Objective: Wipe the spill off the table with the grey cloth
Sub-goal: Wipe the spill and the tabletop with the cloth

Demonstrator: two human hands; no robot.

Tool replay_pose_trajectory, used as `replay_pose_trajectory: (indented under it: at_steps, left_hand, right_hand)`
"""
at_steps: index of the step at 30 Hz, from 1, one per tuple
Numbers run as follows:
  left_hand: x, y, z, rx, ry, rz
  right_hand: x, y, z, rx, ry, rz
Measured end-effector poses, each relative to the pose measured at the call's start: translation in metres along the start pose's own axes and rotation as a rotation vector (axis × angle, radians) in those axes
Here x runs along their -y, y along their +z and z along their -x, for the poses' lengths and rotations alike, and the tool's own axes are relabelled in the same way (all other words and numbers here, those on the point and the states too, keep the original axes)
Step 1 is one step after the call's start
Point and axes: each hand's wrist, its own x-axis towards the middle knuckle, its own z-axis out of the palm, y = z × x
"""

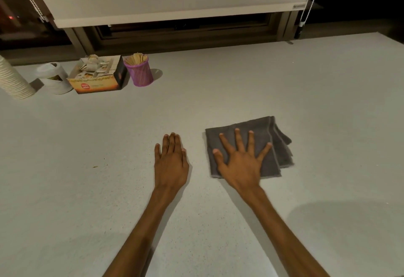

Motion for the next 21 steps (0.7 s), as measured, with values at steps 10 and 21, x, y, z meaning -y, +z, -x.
replay_pose_trajectory:
  at_steps: [10, 21]
  left_hand:
    - [0.005, 0.0, 0.0, -0.004, -0.009, 0.037]
    - [0.008, 0.0, 0.0, 0.002, 0.008, 0.053]
  right_hand:
    - [0.004, -0.044, -0.076, 0.169, -0.094, -0.131]
    - [-0.012, -0.006, -0.013, 0.042, -0.152, -0.024]
